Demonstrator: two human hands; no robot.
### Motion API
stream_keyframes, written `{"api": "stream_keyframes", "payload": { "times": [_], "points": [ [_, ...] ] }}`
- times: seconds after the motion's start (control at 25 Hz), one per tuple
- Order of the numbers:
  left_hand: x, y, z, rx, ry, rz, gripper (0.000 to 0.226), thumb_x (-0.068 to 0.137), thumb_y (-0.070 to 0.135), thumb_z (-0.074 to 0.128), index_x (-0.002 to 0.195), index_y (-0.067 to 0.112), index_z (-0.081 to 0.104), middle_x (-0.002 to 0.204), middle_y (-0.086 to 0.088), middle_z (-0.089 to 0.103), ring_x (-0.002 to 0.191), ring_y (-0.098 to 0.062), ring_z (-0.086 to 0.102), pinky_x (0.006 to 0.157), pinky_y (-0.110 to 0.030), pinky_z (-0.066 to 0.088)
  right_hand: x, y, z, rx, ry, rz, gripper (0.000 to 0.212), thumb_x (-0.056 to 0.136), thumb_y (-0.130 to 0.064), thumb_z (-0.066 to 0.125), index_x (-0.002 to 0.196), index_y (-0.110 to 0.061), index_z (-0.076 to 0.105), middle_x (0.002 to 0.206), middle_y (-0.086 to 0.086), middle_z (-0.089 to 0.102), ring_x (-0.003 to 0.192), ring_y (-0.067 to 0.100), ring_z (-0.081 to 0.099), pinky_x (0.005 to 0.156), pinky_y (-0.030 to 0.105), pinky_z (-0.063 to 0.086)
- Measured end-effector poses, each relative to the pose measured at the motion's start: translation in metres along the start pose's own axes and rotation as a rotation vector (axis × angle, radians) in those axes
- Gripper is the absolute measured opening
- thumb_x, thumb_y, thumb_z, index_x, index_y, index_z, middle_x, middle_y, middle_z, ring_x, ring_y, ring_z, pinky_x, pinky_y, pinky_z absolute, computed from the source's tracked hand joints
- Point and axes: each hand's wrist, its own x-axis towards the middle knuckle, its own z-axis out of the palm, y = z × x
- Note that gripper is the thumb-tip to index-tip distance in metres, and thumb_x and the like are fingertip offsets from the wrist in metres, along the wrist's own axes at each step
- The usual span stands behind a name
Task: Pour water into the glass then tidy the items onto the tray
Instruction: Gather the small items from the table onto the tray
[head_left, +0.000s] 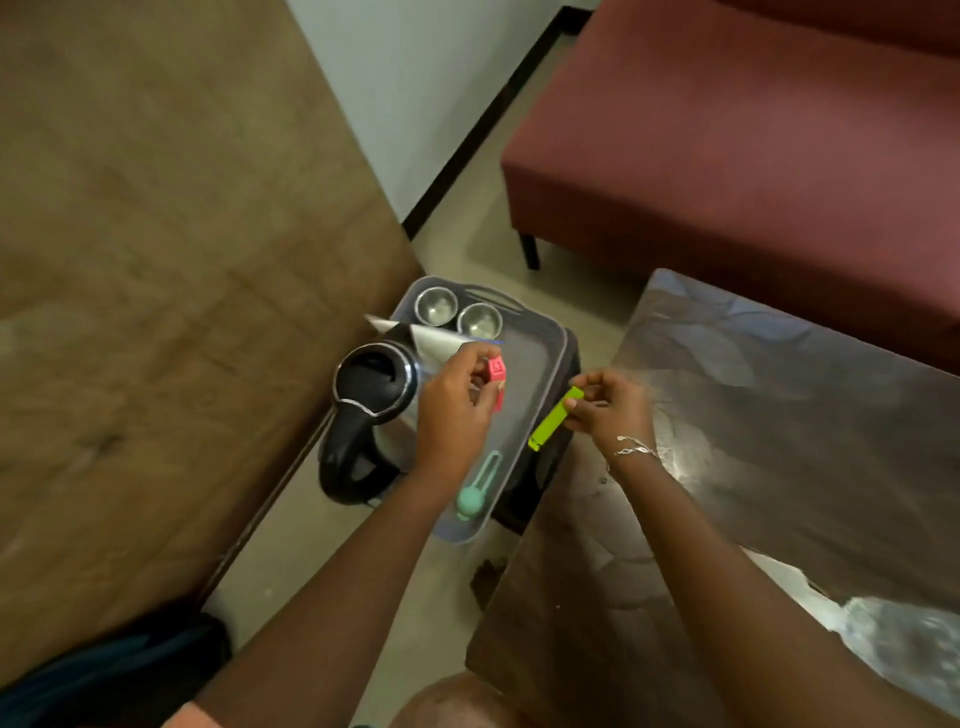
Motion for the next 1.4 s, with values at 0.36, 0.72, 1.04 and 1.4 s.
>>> {"api": "stream_keyframes", "payload": {
  "times": [0.36,0.72,1.04,1.4],
  "points": [
    [-0.043,-0.069,-0.034,-0.005,-0.048,-0.105,0.016,0.082,0.001,0.063,0.096,0.009,0.058,0.090,-0.006,0.065,0.080,-0.017,0.064,0.072,-0.036,0.055,0.058,0.047,0.123,-0.557,-0.104,0.071,0.015,0.074,0.006,0.060,0.084,-0.003,0.068,0.091,0.022,0.069,0.092,0.037,0.063,0.084,0.047,0.052],
    [-0.071,-0.098,-0.049,0.214,-0.198,0.030,0.005,0.084,0.004,0.060,0.083,-0.001,0.059,0.086,-0.014,0.061,0.071,-0.024,0.063,0.058,-0.030,0.051,0.068,0.075,0.152,-0.616,-0.138,0.167,0.018,0.075,0.005,0.061,0.090,-0.002,0.069,0.096,0.023,0.069,0.096,0.037,0.063,0.087,0.047,0.051],
    [-0.076,-0.100,-0.047,0.311,-0.274,0.214,0.017,0.077,-0.001,0.068,0.080,0.010,0.055,0.081,-0.008,0.061,0.070,-0.019,0.066,0.053,-0.025,0.053,0.034,0.033,0.118,-0.472,-0.223,0.263,0.010,0.078,-0.002,0.065,0.070,-0.008,0.066,0.074,0.019,0.065,0.067,0.028,0.064,0.067,0.034,0.054],
    [-0.064,-0.099,-0.024,0.487,-0.264,0.212,0.029,0.059,0.006,0.083,0.072,0.015,0.058,0.068,0.000,0.058,0.049,-0.012,0.057,0.038,-0.019,0.046,0.014,0.004,0.084,-0.206,-0.510,0.470,0.005,0.079,0.005,0.064,0.079,0.001,0.061,0.053,0.005,0.064,0.043,0.008,0.062,0.047,0.018,0.054]
  ]
}}
